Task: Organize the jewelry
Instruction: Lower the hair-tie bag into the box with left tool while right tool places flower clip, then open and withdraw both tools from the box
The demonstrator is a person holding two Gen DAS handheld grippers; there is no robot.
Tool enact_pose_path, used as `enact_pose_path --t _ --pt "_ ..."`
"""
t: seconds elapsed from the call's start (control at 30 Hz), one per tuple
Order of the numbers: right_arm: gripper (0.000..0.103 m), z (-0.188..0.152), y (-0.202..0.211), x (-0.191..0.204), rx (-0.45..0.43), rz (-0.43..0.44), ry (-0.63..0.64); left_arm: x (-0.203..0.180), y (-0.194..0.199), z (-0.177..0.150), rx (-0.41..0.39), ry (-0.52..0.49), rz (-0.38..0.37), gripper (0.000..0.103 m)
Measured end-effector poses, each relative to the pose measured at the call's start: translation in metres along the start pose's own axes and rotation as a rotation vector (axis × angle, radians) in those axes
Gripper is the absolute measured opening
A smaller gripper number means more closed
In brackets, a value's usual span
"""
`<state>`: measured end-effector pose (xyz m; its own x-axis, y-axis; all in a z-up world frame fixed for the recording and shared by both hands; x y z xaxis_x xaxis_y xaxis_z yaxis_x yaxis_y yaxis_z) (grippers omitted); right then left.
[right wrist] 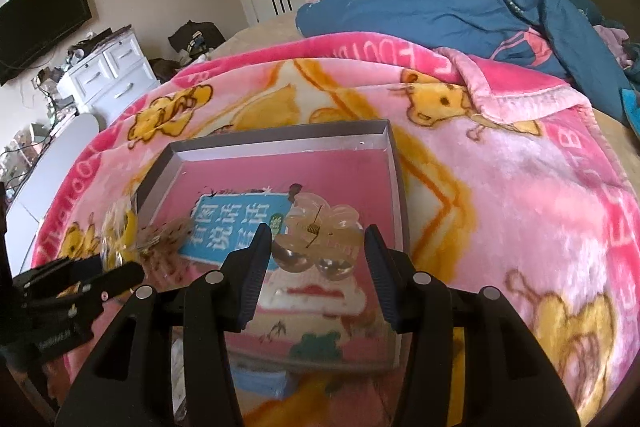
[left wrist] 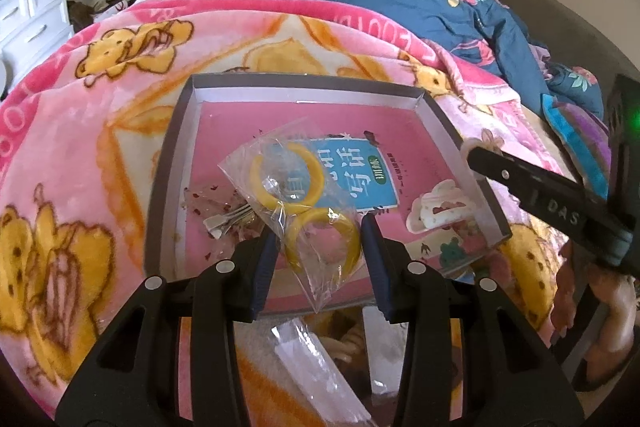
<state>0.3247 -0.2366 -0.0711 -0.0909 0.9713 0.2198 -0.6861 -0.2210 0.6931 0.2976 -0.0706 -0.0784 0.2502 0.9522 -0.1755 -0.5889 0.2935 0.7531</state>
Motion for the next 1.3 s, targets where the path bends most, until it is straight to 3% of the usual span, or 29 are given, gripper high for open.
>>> enact_pose_path --t 0.23,0.47,0.87,1.03,1.3 --pt "0.047 0.004 -0.028 -0.013 0.041 -0.046 -0.019 0.004 -0.015 -0.006 0.033 0.005 0.012 0.034" --pt "0.05 -0.002 -0.032 -0.019 0.055 -0.047 -0.048 0.006 -0.012 -0.006 0.027 0.01 0.019 0.041" --pt "0.083 0.003 0.03 -0.013 -0.055 -0.003 -0.043 0.003 0.008 -0.003 0.004 0.004 0.029 0.048" --pt "0.089 0.002 0.061 -0.011 -0.1 0.005 -0.032 0.004 0.024 -0.002 -0.016 0.011 0.038 0.055" --pt "0.094 -0.005 0.1 -0.008 -0.144 0.008 -0.021 0.007 0.055 0.0 -0.063 0.042 0.05 0.077"
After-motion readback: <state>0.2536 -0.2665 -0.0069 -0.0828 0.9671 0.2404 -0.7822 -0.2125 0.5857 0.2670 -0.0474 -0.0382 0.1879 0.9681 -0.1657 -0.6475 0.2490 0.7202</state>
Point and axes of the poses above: each gripper's, at about its wrist camera, not at the fingertips, and y roughly against the way its jaws point, x to its left, z to its top, the point moved 8 cm from there along -y, roughly the way its jaws point
